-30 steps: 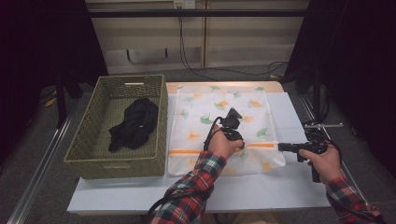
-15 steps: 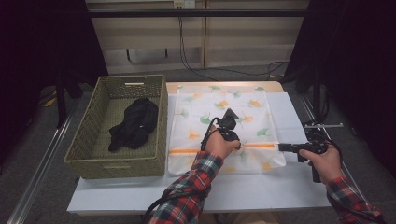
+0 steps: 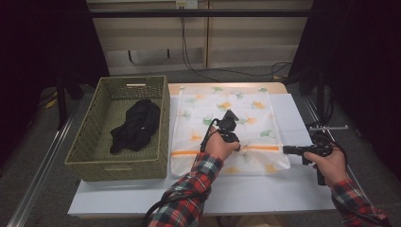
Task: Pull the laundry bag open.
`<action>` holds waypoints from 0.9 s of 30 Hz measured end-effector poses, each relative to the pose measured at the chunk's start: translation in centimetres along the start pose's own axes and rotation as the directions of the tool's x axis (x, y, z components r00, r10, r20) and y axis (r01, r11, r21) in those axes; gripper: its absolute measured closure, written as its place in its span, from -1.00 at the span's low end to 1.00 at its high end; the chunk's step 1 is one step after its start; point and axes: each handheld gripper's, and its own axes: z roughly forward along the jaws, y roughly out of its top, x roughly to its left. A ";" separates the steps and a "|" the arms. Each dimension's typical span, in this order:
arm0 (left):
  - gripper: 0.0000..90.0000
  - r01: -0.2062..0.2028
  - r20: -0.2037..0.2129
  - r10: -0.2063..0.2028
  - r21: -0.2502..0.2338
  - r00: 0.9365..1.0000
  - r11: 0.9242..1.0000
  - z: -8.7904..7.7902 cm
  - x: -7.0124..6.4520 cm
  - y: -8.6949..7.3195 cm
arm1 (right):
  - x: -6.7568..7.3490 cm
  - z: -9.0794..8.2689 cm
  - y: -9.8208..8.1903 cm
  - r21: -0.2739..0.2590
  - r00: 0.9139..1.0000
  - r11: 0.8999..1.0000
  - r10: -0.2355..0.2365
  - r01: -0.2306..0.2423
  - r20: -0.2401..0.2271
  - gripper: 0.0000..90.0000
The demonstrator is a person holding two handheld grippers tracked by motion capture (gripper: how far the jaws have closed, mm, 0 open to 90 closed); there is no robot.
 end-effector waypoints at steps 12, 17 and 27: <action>1.00 0.016 -0.016 -0.016 0.003 1.000 1.000 -0.3 0.8 -0.1 | -0.1 0.0 0.0 0.000 1.000 1.000 0.003 -0.003 0.002 0.94; 1.00 0.022 -0.025 -0.022 0.002 0.999 1.000 -0.4 1.0 -0.2 | -0.1 0.0 0.0 -0.002 1.000 1.000 0.008 -0.008 0.003 0.94; 1.00 0.040 -0.015 -0.040 0.003 0.999 0.999 -0.5 1.3 -0.2 | -0.1 0.0 0.1 0.000 1.000 1.000 0.004 -0.004 0.006 0.94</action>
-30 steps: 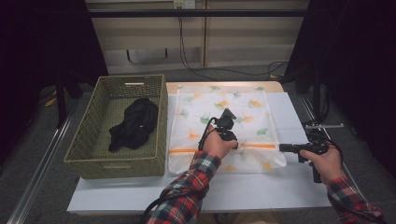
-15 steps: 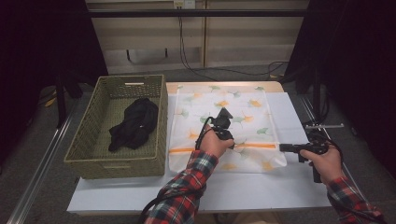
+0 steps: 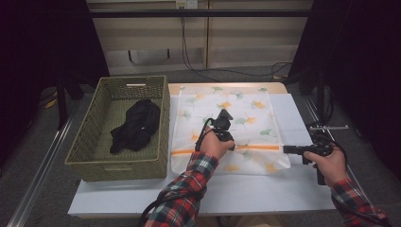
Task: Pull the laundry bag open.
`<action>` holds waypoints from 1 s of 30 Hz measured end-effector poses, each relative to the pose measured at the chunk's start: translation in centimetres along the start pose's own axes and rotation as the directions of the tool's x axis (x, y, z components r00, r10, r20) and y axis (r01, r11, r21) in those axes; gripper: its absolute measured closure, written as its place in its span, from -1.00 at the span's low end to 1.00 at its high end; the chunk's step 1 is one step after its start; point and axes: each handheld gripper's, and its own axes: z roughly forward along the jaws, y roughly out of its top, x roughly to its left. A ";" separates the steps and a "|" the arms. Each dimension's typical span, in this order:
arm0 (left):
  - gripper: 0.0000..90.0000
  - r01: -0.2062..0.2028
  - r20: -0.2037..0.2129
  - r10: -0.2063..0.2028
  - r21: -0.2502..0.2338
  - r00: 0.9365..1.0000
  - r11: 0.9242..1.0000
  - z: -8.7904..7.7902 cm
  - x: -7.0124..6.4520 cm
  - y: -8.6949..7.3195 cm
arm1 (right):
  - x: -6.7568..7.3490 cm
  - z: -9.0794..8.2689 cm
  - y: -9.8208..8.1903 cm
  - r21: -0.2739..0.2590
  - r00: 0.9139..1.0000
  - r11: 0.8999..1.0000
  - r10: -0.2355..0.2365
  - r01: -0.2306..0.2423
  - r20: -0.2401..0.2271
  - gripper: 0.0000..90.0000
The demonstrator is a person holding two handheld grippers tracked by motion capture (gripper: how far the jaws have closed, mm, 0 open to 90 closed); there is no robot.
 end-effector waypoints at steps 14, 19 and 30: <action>1.00 0.011 -0.004 -0.011 0.001 1.000 1.000 -0.3 0.5 -0.1 | -0.1 -0.1 0.0 -0.002 1.000 1.000 0.001 -0.001 0.007 0.94; 1.00 0.016 -0.010 -0.016 -0.005 1.000 1.000 -0.6 0.8 -0.2 | -0.2 -0.1 0.0 -0.002 1.000 1.000 0.002 -0.002 0.007 0.94; 1.00 0.027 -0.019 -0.028 -0.008 0.999 1.000 -1.3 1.8 -0.5 | -0.5 -0.2 0.0 -0.008 1.000 1.000 0.006 -0.006 0.018 0.94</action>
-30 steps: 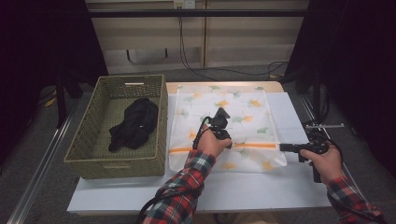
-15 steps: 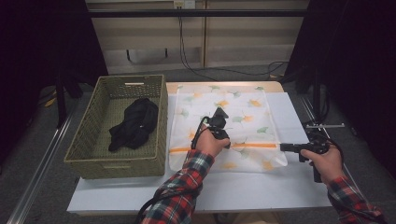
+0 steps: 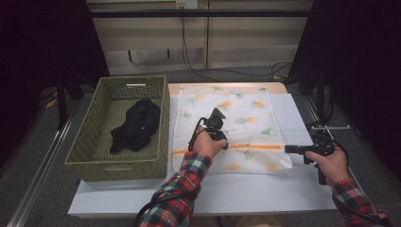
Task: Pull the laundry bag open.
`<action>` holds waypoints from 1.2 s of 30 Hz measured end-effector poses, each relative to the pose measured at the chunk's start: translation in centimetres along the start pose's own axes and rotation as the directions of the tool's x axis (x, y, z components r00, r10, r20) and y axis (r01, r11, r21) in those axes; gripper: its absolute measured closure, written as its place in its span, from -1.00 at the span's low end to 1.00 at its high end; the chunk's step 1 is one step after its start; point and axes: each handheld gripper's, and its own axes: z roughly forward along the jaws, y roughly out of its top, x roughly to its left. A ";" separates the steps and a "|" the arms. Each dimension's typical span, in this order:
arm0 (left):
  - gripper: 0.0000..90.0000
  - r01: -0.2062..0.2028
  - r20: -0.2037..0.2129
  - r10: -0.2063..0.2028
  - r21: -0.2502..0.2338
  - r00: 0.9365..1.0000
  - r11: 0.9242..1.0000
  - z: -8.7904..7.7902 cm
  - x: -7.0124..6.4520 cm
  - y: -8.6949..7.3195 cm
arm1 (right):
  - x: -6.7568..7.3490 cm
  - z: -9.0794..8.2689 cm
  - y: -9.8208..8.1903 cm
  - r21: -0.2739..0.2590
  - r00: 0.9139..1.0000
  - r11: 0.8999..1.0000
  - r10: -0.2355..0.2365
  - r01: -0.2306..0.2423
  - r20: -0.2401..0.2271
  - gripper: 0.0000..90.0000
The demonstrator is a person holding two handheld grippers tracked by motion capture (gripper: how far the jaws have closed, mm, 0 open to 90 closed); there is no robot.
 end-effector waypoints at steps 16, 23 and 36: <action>1.00 0.017 0.000 -0.017 -0.008 1.000 1.000 -0.2 0.3 -0.2 | -0.1 -0.1 0.1 -0.001 1.000 1.000 0.003 -0.003 0.000 0.94; 1.00 0.024 -0.006 -0.024 -0.004 1.000 1.000 -0.4 0.8 -0.3 | -0.2 -0.2 0.1 -0.004 1.000 1.000 0.003 -0.003 0.009 0.94; 1.00 0.028 -0.016 -0.028 -0.012 0.999 1.000 -0.6 1.2 -0.5 | -0.1 -0.3 0.1 -0.004 1.000 1.000 0.002 -0.002 0.009 0.94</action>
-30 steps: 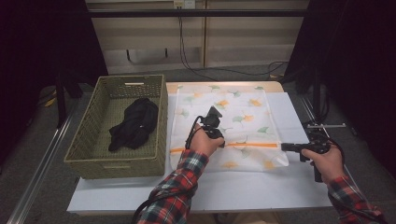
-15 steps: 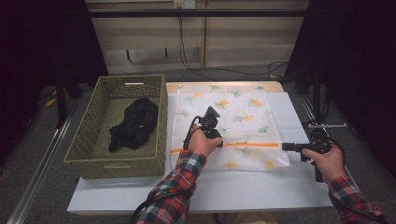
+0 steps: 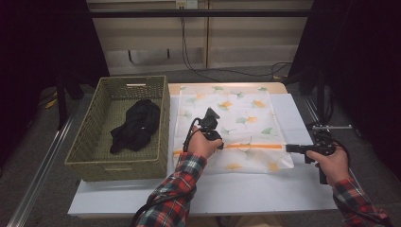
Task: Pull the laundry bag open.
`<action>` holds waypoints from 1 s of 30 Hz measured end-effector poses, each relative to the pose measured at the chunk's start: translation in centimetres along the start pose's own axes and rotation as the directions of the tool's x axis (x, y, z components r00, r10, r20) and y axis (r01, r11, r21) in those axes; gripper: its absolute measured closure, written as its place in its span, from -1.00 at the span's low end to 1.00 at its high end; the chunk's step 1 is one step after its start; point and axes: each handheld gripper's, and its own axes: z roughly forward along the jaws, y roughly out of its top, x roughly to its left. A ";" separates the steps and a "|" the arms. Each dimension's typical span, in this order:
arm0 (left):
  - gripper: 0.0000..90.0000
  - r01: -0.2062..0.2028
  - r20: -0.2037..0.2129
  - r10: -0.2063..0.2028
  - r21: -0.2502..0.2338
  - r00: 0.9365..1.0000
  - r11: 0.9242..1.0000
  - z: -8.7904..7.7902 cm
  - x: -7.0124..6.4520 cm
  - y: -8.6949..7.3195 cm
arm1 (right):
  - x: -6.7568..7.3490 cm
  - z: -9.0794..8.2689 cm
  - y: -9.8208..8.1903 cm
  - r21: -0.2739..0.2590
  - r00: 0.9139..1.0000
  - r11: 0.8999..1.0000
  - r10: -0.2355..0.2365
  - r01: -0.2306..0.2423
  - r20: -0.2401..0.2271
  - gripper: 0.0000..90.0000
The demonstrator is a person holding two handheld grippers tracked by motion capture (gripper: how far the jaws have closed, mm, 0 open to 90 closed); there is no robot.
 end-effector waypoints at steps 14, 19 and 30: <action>1.00 0.007 -0.009 -0.007 0.003 1.000 1.000 -0.6 1.1 -0.2 | -0.3 0.0 0.0 -0.005 1.000 1.000 0.003 -0.003 0.004 0.94; 1.00 0.020 -0.013 -0.020 0.001 1.000 1.000 -0.7 1.2 -0.2 | -0.3 0.1 -0.1 0.001 1.000 1.000 -0.001 0.001 0.008 0.94; 1.00 0.022 -0.020 -0.022 0.005 1.000 1.000 -0.8 1.6 -0.3 | -0.4 0.1 -0.1 0.003 1.000 1.000 0.005 -0.005 0.010 0.94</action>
